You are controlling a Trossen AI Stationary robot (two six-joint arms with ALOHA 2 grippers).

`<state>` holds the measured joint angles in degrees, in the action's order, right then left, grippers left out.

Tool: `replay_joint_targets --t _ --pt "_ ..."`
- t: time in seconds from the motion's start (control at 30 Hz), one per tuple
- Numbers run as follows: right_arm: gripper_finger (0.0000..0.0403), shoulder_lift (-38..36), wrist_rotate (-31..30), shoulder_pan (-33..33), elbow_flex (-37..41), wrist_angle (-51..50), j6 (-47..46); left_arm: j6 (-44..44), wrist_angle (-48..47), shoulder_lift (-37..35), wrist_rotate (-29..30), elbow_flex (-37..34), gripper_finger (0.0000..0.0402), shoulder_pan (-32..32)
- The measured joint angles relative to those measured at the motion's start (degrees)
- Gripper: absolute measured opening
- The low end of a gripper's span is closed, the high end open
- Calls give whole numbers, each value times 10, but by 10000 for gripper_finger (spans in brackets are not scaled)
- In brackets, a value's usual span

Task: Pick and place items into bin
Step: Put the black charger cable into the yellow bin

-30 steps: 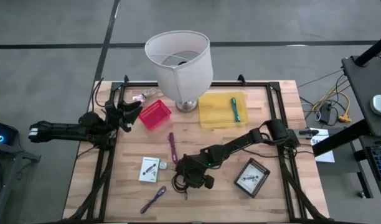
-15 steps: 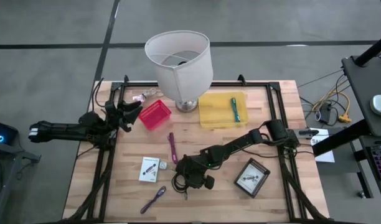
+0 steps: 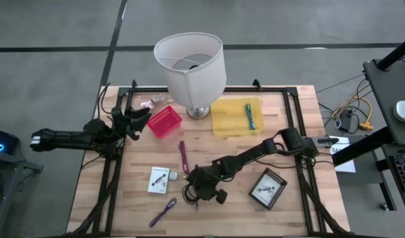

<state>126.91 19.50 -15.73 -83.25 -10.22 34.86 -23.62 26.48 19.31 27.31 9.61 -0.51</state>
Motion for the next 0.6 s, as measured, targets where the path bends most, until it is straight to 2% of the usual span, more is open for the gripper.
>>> replay_joint_targets --t 0.4,0.6 --pt "9 -21 -4 3 2 -7 -4 0 0 0 0 0 210 0" --pt "9 -45 -24 5 2 -3 -33 0 0 0 0 0 210 0"
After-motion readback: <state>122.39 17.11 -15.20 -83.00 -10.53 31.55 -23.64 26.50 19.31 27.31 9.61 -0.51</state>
